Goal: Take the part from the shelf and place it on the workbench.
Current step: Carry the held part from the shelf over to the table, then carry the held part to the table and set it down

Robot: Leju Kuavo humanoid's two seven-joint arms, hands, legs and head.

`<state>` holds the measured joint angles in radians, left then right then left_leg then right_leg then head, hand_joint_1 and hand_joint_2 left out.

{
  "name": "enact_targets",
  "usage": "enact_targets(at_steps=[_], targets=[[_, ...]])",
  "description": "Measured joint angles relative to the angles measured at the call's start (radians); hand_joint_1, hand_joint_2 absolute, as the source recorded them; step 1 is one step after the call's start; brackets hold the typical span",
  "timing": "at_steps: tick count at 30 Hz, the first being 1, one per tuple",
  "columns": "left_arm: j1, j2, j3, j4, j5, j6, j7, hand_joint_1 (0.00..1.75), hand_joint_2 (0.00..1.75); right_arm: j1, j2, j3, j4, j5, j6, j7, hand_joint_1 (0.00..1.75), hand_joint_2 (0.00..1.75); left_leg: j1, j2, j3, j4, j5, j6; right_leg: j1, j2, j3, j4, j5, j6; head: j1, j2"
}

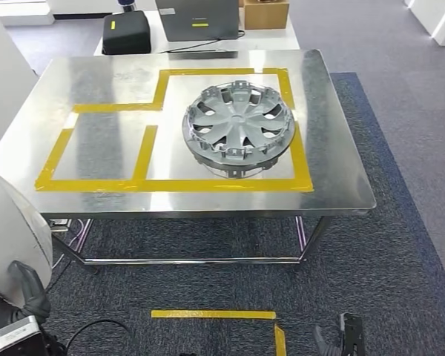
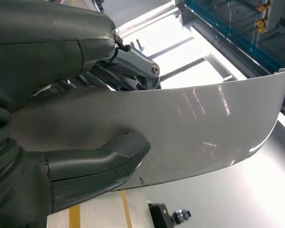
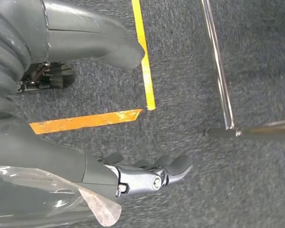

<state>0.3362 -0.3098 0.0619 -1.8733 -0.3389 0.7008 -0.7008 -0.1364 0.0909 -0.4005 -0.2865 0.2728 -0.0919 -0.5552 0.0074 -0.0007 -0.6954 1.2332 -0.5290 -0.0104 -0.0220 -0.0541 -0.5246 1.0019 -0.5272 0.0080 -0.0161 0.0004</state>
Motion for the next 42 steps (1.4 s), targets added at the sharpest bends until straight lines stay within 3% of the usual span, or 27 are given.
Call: enact_targets(at_steps=[2,4,6,7,9,11,12,13,14,16,18,19,22,24,25,27,28,29,31,33,37,38,40,42], targets=[[0.0,0.0,0.008,-0.009,-0.005,0.0,0.0,1.75,1.75,-0.001,0.001,-0.001,0.0,0.004,0.0,0.001,0.0,1.75,-0.009,0.047,0.069,-0.136,0.054,0.01,0.004,-0.022,0.01,0.001,-0.009,0.008,0.0,0.0],[0.0,0.0,0.012,-0.013,-0.012,0.0,0.0,1.75,1.75,-0.002,0.001,-0.005,0.0,0.005,0.0,0.002,0.0,1.75,-0.019,0.083,0.099,-0.201,0.063,0.02,0.009,-0.044,0.016,0.0,-0.016,0.019,0.0,0.0],[0.003,0.0,0.016,-0.015,-0.015,0.0,0.0,1.75,1.75,-0.004,0.002,-0.008,0.0,0.006,0.0,0.002,0.0,1.75,-0.021,0.065,0.099,-0.207,0.06,0.028,0.012,-0.068,0.024,-0.005,-0.021,0.03,0.0,0.0],[0.006,0.0,0.019,-0.017,-0.016,0.0,0.0,1.75,1.75,-0.005,0.003,-0.009,-0.001,0.006,0.0,0.002,0.0,1.75,-0.018,0.053,0.102,-0.212,0.062,0.033,0.011,-0.064,0.026,-0.004,-0.027,0.035,0.001,0.0],[0.005,-0.001,0.024,-0.02,-0.017,0.0,0.0,1.75,1.75,-0.009,0.004,-0.012,-0.002,0.007,-0.001,0.002,0.0,1.75,-0.011,0.032,0.108,-0.222,0.066,0.046,0.009,-0.016,0.002,0.052,-0.063,0.044,0.007,0.0],[0.004,-0.001,0.027,-0.021,-0.02,-0.001,0.0,1.75,1.75,-0.006,0.004,-0.015,-0.002,0.007,-0.002,0.001,0.0,1.75,-0.008,0.015,0.109,-0.224,0.065,0.054,0.007,0.04,-0.068,0.184,-0.121,0.047,0.014,0.0],[0.004,0.0,0.028,-0.021,-0.021,-0.001,0.001,1.75,1.75,-0.003,0.004,-0.016,-0.002,0.007,-0.002,0.001,0.0,1.75,-0.008,0.005,0.109,-0.224,0.062,0.057,0.007,0.049,-0.106,0.248,-0.138,0.048,0.015,0.0],[0.005,0.0,0.03,-0.021,-0.023,-0.002,0.003,1.75,1.75,0.0,0.004,-0.017,-0.002,0.007,-0.002,0.001,0.0,1.75,-0.009,-0.004,0.111,-0.223,0.06,0.057,0.007,0.052,-0.133,0.283,-0.137,0.048,0.015,0.0],[0.006,0.001,0.032,-0.021,-0.025,-0.002,0.004,1.75,1.75,0.001,0.004,-0.018,-0.002,0.006,-0.002,0.001,0.0,1.75,-0.009,-0.011,0.115,-0.223,0.057,0.057,0.007,0.052,-0.141,0.279,-0.114,0.049,0.015,0.0],[0.006,0.003,0.036,-0.021,-0.03,-0.002,0.007,1.75,1.75,0.001,0.004,-0.021,-0.002,0.006,-0.002,0.0,0.0,1.75,-0.008,-0.02,0.127,-0.222,0.047,0.05,0.006,0.053,-0.105,0.164,-0.028,0.048,0.016,0.0],[0.007,0.004,0.039,-0.021,-0.032,-0.002,0.007,1.75,1.75,-0.002,0.004,-0.024,-0.002,0.006,-0.002,0.0,0.0,1.75,-0.011,-0.024,0.134,-0.217,0.037,0.039,0.006,0.055,-0.054,0.048,0.017,0.043,0.016,0.0],[0.007,0.005,0.04,-0.021,-0.032,-0.002,0.007,1.75,1.75,-0.002,0.004,-0.024,-0.002,0.006,-0.001,0.0,0.0,1.75,-0.013,-0.025,0.134,-0.215,0.033,0.035,0.006,0.056,-0.04,0.022,0.018,0.037,0.016,0.0],[0.007,0.007,0.041,-0.021,-0.034,-0.002,0.007,1.75,1.75,0.0,0.005,-0.025,-0.002,0.006,-0.001,-0.002,0.0,1.75,-0.013,-0.025,0.136,-0.211,0.025,0.022,0.005,0.058,-0.026,0.011,0.007,0.016,0.015,0.0],[0.006,0.007,0.042,-0.022,-0.039,-0.002,0.007,1.75,1.75,-0.001,0.007,-0.027,-0.002,0.005,-0.001,-0.002,0.0,1.75,-0.011,-0.018,0.119,-0.163,0.001,0.01,0.001,0.056,-0.01,0.006,-0.001,0.002,0.008,0.0],[0.006,0.007,0.042,-0.022,-0.041,-0.002,0.007,1.75,1.75,-0.001,0.008,-0.029,-0.002,0.005,-0.001,-0.003,0.0,1.75,-0.01,-0.014,0.092,-0.108,-0.02,0.004,0.001,0.054,-0.001,0.004,-0.006,-0.002,0.005,0.0],[0.008,0.008,0.042,-0.022,-0.044,-0.002,0.007,1.75,1.75,0.0,0.008,-0.032,-0.002,0.005,-0.001,-0.003,0.0,1.75,-0.006,-0.01,0.008,0.033,-0.06,-0.003,0.001,0.052,0.016,0.004,-0.022,-0.006,0.002,0.0],[0.009,0.008,0.042,-0.021,-0.044,-0.002,0.007,1.75,1.75,0.002,0.008,-0.032,-0.002,0.005,-0.001,-0.003,0.0,1.75,-0.005,-0.01,-0.025,0.079,-0.062,-0.004,0.001,0.052,0.026,0.004,-0.03,-0.005,0.002,0.0],[0.009,0.009,0.042,-0.021,-0.044,-0.002,0.007,1.75,1.75,0.003,0.008,-0.033,-0.002,0.005,-0.001,-0.003,0.0,1.75,-0.005,-0.009,-0.043,0.089,-0.044,-0.003,0.001,0.052,0.038,0.004,-0.04,-0.004,0.002,0.0],[0.009,0.009,0.042,-0.021,-0.044,-0.002,0.011,1.75,1.75,0.003,0.008,-0.035,-0.002,0.006,-0.001,-0.003,0.0,1.75,-0.005,-0.009,-0.022,-0.005,0.048,0.004,0.001,0.052,0.066,0.003,-0.061,-0.001,0.002,0.0],[0.009,0.01,0.042,-0.021,-0.044,-0.002,0.018,1.75,1.75,0.001,0.008,-0.039,-0.002,0.008,-0.001,-0.003,0.0,1.75,-0.011,-0.005,0.019,-0.114,0.107,0.015,0.002,0.052,0.083,-0.003,-0.081,0.006,0.002,0.0],[0.01,0.013,0.041,-0.022,-0.045,-0.002,0.024,1.75,1.75,-0.003,0.009,-0.042,-0.002,0.012,-0.001,-0.005,0.0,1.75,-0.016,-0.006,0.062,-0.196,0.075,0.036,0.004,0.046,0.098,-0.018,-0.076,0.034,0.003,0.0],[0.01,0.014,0.04,-0.022,-0.045,-0.002,0.025,1.75,1.75,-0.004,0.009,-0.042,-0.002,0.013,-0.001,-0.006,0.0,1.75,-0.014,-0.007,0.076,-0.207,0.072,0.042,0.004,0.047,0.093,0.003,-0.067,0.038,0.003,0.0],[0.009,0.015,0.039,-0.023,-0.046,-0.004,0.027,1.75,1.75,-0.007,0.009,-0.043,-0.003,0.014,0.0,-0.007,0.0,1.75,-0.011,-0.008,0.107,-0.225,0.064,0.052,0.004,0.05,0.032,0.101,-0.064,0.04,0.005,0.0],[0.008,0.016,0.036,-0.023,-0.048,-0.008,0.029,1.75,1.75,-0.005,0.009,-0.045,-0.003,0.016,0.0,-0.007,0.0,1.75,-0.012,-0.009,0.13,-0.23,0.05,0.059,0.004,0.052,-0.059,0.221,-0.106,0.042,0.006,0.0]])
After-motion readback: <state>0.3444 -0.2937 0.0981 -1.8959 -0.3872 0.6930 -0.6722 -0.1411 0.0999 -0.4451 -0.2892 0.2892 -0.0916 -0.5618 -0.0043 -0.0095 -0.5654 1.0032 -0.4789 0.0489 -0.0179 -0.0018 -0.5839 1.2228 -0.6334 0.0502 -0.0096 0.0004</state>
